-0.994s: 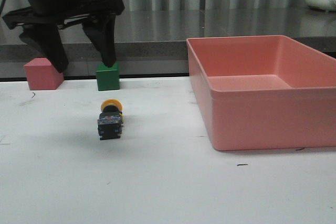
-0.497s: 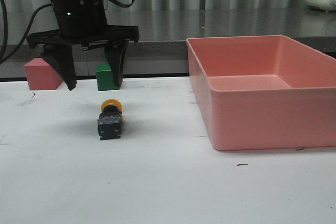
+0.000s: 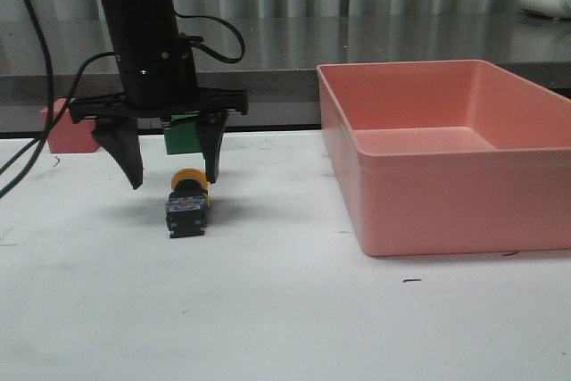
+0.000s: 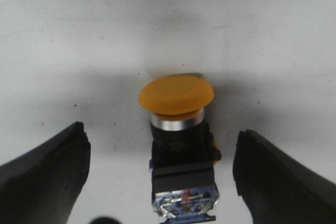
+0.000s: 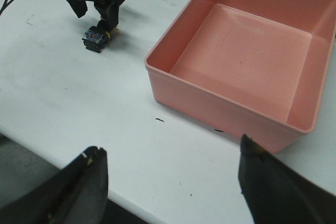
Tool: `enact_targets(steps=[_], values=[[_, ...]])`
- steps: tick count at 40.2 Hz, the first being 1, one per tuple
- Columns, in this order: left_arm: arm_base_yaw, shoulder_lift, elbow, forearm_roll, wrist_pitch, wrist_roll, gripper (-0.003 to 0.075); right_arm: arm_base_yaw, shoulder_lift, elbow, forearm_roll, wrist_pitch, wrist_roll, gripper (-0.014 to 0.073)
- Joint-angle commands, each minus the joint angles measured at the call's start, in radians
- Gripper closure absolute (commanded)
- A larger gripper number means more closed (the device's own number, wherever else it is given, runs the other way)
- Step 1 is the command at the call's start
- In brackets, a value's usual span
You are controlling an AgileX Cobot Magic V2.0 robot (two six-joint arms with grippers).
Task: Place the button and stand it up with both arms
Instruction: 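Lower the left gripper over the lying button and close on it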
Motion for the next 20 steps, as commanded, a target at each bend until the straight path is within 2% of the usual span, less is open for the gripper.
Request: enact_targets(steps=[1,20], values=[[-0.010,-0.034,-0.065,-0.010,0.013,-0.010,0.0175,-0.004,0.003,-0.023,0.006,-0.071,-0.008,0.0053],[-0.015,0.038,-0.126,-0.012,0.031,-0.018,0.0176,-0.004,0.003,-0.023,0.006,-0.071,-0.008,0.0053]])
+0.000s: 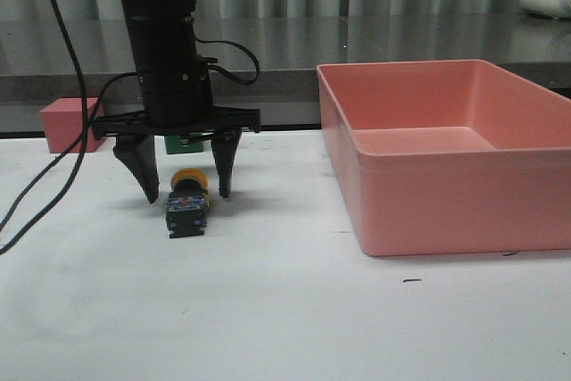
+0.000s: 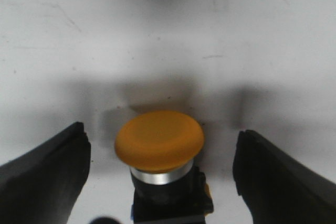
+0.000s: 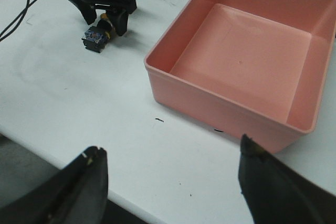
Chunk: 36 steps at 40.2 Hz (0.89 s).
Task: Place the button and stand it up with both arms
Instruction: 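Lower the left gripper over the lying button and close on it, then lift the button with the left gripper and rotate it cap-up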
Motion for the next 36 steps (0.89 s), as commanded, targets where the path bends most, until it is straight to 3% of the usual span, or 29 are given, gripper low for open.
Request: enact_targets(steps=[1,5,12,16,26,36], values=[[-0.009,-0.062,-0.031,-0.008,0.003,-0.012,0.0177,-0.004,0.003,-0.023,0.006,-0.071,-0.008,0.0053],[-0.009,-0.062,-0.031,-0.008,0.012,-0.012,0.0208,-0.004,0.003,-0.023,0.006,-0.071,-0.008,0.0053],[-0.011,-0.062,-0.031,-0.010,0.018,-0.012,0.0378,-0.004,0.003,-0.023,0.006,-0.071,-0.008,0.0053],[-0.011,-0.062,-0.031,-0.010,0.016,-0.012,0.0437,-0.004,0.003,-0.023,0.006,-0.071,-0.008,0.0053],[-0.011,-0.062,-0.034,-0.010,0.041,-0.010,0.0439,-0.004,0.003,-0.023,0.006,-0.071,-0.008,0.0053],[-0.013,-0.091,-0.071,-0.014,0.098,0.112,0.0439,-0.004,0.003,-0.023,0.006,-0.071,-0.008,0.0053]])
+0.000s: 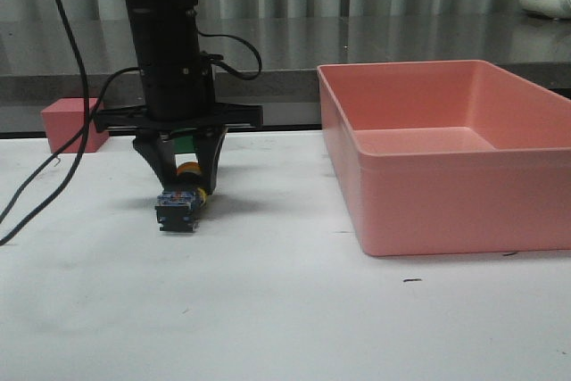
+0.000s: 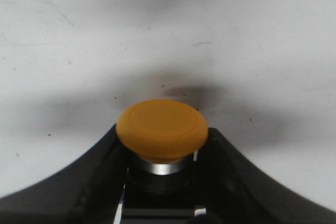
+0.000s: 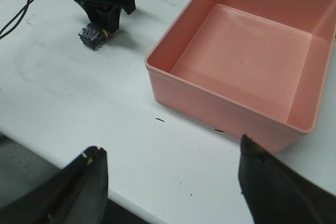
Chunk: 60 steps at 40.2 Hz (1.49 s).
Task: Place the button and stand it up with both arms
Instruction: 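Lift the button with the left gripper and rotate it cap-up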
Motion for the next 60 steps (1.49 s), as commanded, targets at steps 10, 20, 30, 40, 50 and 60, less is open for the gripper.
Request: enact_targets(steps=[10,20,30,40,50,60], values=[[-0.004,-0.226,0.016,-0.011,0.035,0.138,0.0439,-0.004,0.003,-0.023,0.006,-0.071,-0.008,0.0053],[0.055,-0.454,0.237,-0.011,-0.116,0.176,0.0439,-0.004,0.003,-0.023,0.006,-0.071,-0.008,0.0053],[0.154,-0.700,0.570,-0.040,-0.363,0.239,0.0439,-0.004,0.003,-0.023,0.006,-0.071,-0.008,0.0053],[0.230,-0.920,0.880,-0.122,-0.668,0.365,0.0439,-0.004,0.003,-0.023,0.006,-0.071,-0.008,0.0053],[0.233,-1.094,1.171,-0.111,-1.061,0.372,0.0439,-0.004,0.003,-0.023,0.006,-0.071,-0.008,0.0053],[0.222,-1.142,1.428,-0.111,-1.496,0.372,0.0439,-0.004,0.003,-0.023,0.006,-0.071,-0.008,0.0053]])
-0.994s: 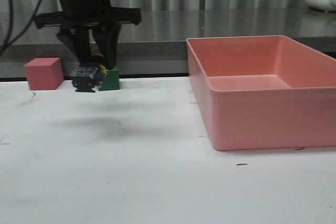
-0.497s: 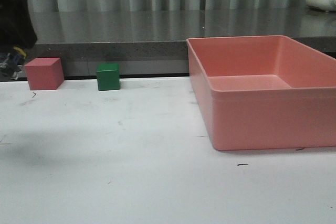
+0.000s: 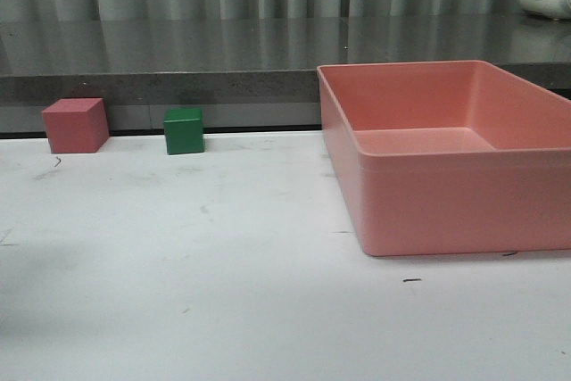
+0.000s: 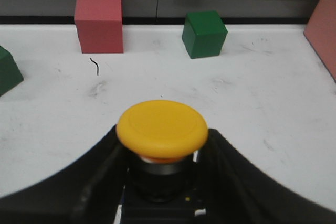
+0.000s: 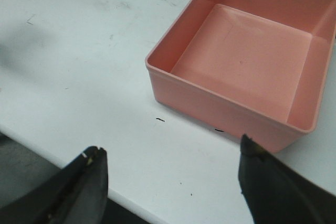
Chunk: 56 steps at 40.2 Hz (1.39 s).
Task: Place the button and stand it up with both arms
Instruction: 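Lift the button with the left gripper and rotate it cap-up, then lower the button upright onto the table and open the left gripper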
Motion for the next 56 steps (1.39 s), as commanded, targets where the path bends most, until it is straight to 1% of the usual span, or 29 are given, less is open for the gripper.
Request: enact_targets(steps=[1,9,10,12,17,26,33,37,41,56], values=[[-0.014,-0.023,0.063,-0.009,-0.281,0.001,0.0439,-0.004,0.003,-0.023,0.006,-0.071,-0.007,0.0053],[-0.090,0.042,0.214,0.009,-0.744,0.001,0.0439,-0.004,0.003,-0.023,0.006,-0.071,-0.007,0.0053],[-0.096,0.055,0.221,0.009,-0.774,0.001,0.0439,-0.004,0.003,-0.023,0.006,-0.071,-0.007,0.0053],[-0.111,0.088,0.238,0.009,-0.874,-0.001,0.0439,-0.004,0.003,-0.023,0.006,-0.071,-0.007,0.0053],[-0.130,0.205,0.241,0.009,-0.999,-0.006,0.0439,-0.004,0.003,-0.023,0.006,-0.071,-0.007,0.0053],[-0.130,0.440,0.241,0.012,-1.306,-0.041,0.0439,-0.004,0.003,-0.023,0.006,-0.071,-0.007,0.0053],[-0.130,0.585,0.197,0.049,-1.306,-0.043,0.0439,-0.004,0.003,-0.023,0.006,-0.071,-0.007,0.0053],[-0.130,0.634,0.170,0.057,-1.306,-0.097,0.0439,-0.004,0.003,-0.023,0.006,-0.071,-0.007,0.0053],[-0.130,0.649,0.145,0.057,-1.306,-0.133,0.0439,-0.004,0.003,-0.023,0.006,-0.071,-0.007,0.0053],[-0.130,0.715,0.098,0.055,-1.306,-0.133,0.0439,-0.004,0.003,-0.023,0.006,-0.071,-0.007,0.0053]])
